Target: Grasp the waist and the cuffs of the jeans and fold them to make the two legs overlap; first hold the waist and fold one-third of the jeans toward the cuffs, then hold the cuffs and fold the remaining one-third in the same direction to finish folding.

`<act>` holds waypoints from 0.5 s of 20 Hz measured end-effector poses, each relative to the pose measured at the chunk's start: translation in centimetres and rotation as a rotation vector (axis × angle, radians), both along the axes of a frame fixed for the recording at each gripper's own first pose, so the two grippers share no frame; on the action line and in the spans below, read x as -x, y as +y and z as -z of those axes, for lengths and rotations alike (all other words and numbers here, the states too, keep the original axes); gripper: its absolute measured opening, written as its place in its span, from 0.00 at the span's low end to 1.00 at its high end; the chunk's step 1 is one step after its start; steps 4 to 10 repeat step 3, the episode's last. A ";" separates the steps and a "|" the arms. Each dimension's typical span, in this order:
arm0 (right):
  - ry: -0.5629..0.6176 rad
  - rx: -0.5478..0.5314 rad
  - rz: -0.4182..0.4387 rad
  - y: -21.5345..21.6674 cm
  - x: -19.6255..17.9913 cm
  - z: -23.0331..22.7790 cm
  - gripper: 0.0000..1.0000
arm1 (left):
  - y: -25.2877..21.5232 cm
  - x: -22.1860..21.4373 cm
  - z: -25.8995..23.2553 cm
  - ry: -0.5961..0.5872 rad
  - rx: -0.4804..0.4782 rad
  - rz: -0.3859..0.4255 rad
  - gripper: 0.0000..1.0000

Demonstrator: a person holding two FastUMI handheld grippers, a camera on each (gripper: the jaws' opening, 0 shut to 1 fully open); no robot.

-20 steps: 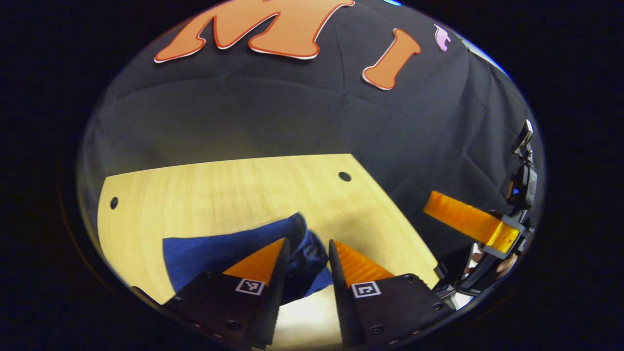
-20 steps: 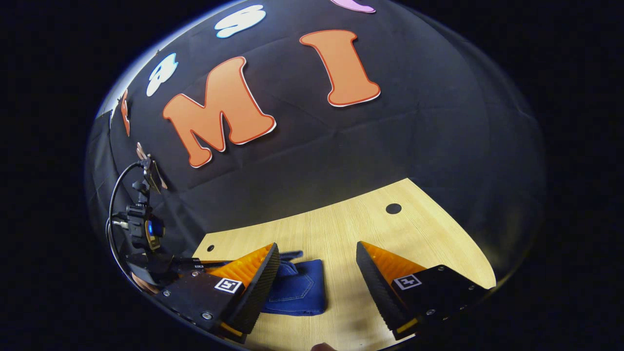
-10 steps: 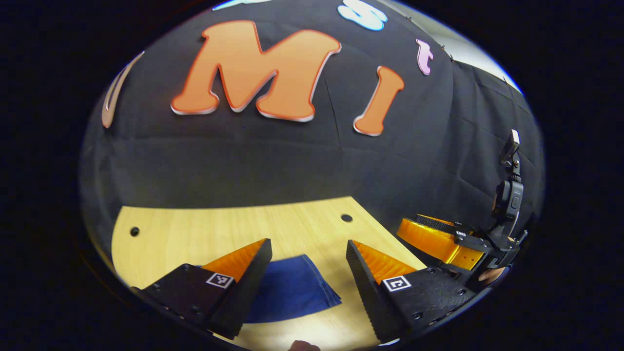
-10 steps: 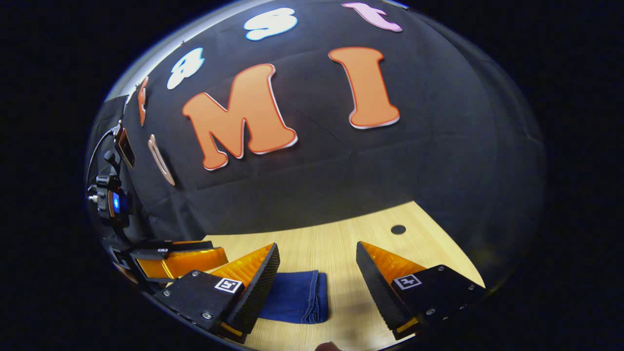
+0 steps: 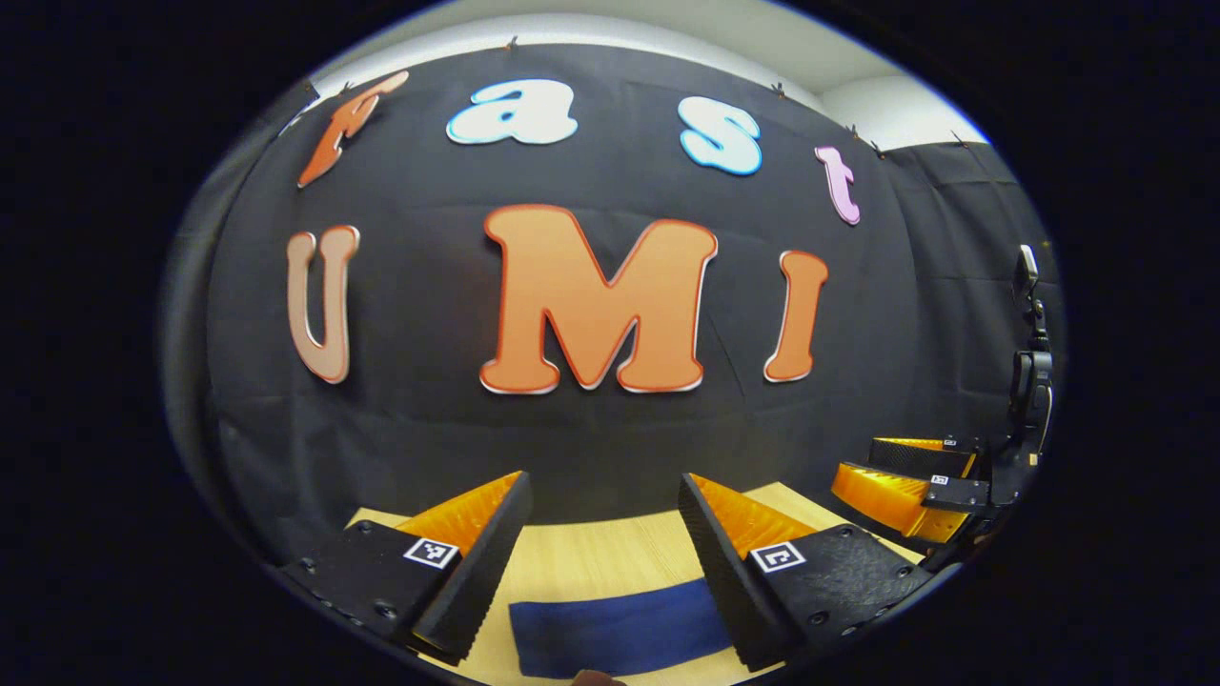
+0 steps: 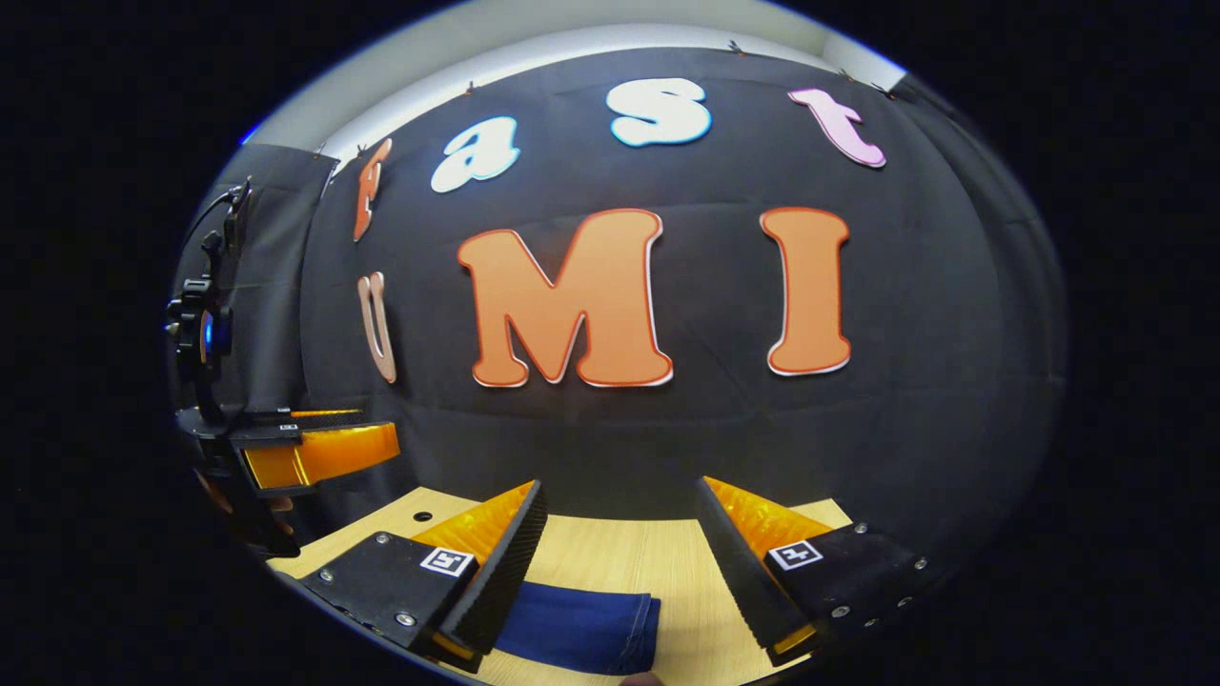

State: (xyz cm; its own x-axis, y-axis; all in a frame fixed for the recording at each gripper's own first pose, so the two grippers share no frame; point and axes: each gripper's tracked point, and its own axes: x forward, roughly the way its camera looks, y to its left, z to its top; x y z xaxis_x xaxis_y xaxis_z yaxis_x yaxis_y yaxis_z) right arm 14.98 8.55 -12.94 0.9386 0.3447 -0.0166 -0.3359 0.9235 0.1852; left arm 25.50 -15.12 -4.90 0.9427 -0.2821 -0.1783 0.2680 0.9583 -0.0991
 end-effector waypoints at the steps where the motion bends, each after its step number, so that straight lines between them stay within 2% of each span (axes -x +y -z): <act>1: -0.022 0.007 -0.009 0.3 0.4 -0.7 0.96 | 0.8 0.3 -0.5 -0.016 -0.002 -0.017 0.95; 3: -0.068 0.018 -0.019 1.5 1.1 -2.4 0.96 | 3.2 1.2 -1.6 -0.046 -0.010 -0.062 0.95; 10: -0.068 0.018 -0.019 1.5 1.1 -2.4 0.96 | 3.2 1.2 -1.6 -0.046 -0.010 -0.062 0.95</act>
